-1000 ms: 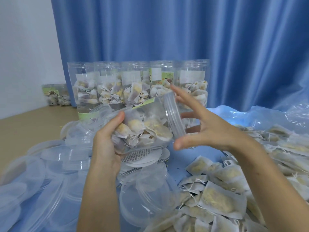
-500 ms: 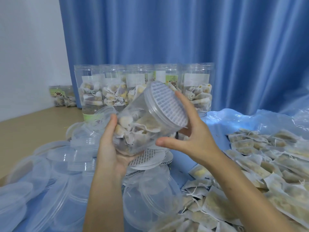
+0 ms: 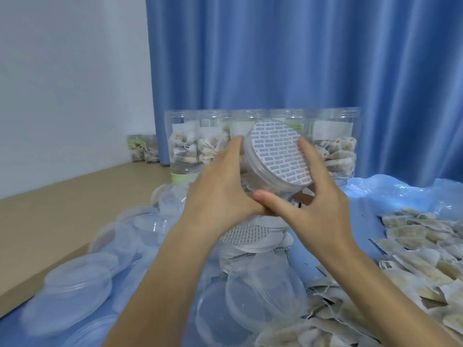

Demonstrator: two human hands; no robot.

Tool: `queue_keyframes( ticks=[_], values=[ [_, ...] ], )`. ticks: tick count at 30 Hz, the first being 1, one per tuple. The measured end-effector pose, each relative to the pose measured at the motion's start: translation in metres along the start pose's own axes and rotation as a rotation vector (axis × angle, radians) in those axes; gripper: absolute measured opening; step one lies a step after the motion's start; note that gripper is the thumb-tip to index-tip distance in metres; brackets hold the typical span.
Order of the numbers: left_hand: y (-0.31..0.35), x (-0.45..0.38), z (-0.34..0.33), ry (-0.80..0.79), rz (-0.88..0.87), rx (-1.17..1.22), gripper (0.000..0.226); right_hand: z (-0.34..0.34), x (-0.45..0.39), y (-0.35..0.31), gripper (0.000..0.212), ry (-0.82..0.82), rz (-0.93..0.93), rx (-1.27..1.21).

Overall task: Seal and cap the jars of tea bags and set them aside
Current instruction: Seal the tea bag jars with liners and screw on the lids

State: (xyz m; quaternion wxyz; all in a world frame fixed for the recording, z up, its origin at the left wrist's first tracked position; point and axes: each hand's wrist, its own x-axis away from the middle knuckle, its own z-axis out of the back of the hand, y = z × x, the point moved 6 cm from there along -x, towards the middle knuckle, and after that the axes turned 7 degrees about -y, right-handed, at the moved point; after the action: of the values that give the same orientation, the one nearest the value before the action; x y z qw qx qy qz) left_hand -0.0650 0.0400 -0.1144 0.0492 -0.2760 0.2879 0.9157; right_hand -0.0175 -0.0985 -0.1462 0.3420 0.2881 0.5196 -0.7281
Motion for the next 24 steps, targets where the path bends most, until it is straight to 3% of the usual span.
queue_keyframes(
  ticks=[8,13,19,24],
  values=[
    [-0.074,0.038,0.076,0.177,0.14,0.254,0.09,-0.068,-0.023,-0.086,0.077,-0.224,0.347,0.266],
    [-0.145,0.067,0.133,0.306,0.285,0.319,0.084,-0.148,-0.027,-0.154,0.055,-0.247,0.595,0.422],
    [-0.224,0.102,0.194,0.4,0.488,0.242,0.076,-0.259,-0.027,-0.19,0.056,-0.499,0.573,0.376],
    [-0.273,0.122,0.212,0.341,0.571,0.186,0.066,-0.323,-0.019,-0.181,0.058,-0.581,0.437,0.294]
  ],
)
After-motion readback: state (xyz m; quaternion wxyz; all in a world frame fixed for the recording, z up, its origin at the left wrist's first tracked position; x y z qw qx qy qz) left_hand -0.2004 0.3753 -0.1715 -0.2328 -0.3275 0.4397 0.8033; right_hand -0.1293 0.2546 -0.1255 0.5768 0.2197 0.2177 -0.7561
